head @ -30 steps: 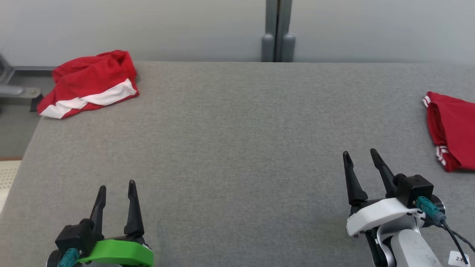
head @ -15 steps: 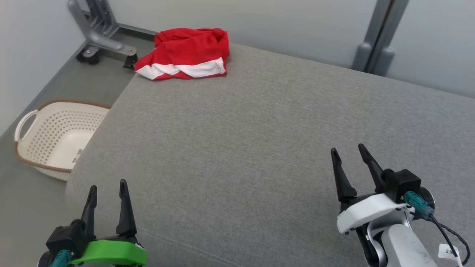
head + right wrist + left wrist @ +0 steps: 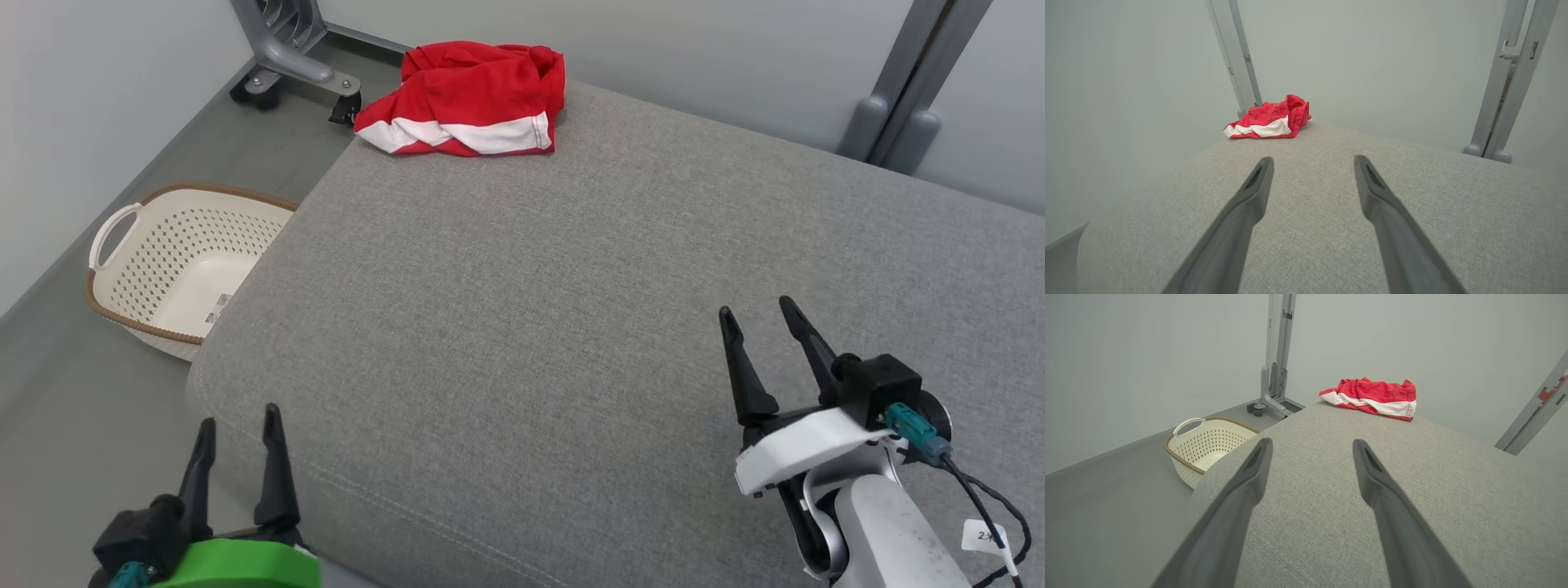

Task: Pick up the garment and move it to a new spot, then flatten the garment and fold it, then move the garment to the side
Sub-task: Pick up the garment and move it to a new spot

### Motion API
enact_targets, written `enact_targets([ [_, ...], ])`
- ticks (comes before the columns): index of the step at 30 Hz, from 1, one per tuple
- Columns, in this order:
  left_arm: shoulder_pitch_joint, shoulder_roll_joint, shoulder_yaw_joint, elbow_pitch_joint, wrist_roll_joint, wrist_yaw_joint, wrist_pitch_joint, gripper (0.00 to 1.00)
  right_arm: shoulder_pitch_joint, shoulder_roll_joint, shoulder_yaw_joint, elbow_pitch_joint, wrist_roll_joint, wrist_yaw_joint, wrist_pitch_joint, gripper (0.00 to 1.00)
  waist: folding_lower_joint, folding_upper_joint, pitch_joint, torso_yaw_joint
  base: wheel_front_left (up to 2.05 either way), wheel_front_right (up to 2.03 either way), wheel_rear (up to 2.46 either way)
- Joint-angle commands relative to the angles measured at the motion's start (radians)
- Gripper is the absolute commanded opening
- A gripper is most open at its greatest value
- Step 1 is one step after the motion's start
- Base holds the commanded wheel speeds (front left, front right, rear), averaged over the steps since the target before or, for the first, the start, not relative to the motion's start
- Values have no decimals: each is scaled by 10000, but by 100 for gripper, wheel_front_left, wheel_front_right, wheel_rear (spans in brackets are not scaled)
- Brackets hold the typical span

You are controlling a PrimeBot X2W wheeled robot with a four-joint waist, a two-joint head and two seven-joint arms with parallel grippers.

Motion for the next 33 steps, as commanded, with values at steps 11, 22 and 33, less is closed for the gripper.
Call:
enact_targets([
  [11, -3781, 2510, 831, -676, 298, -308, 1182, 100, -717, -46, -448, -1332, -1243, -15, 762, 100, 0, 0, 1763, -1530, 0, 0, 0],
  [22, -8805, 3796, -138, 1949, -6, -758, 3121, 100, -1297, -318, -565, -3782, -2020, -16, 1808, 100, 0, 0, 4099, -3257, 0, 0, 0],
  [33, -11313, 4188, -1004, 5151, -1005, -858, 4808, 100, -781, -676, -765, -6741, -2479, -16, 2695, 100, 0, 0, 5983, -4352, 0, 0, 0],
])
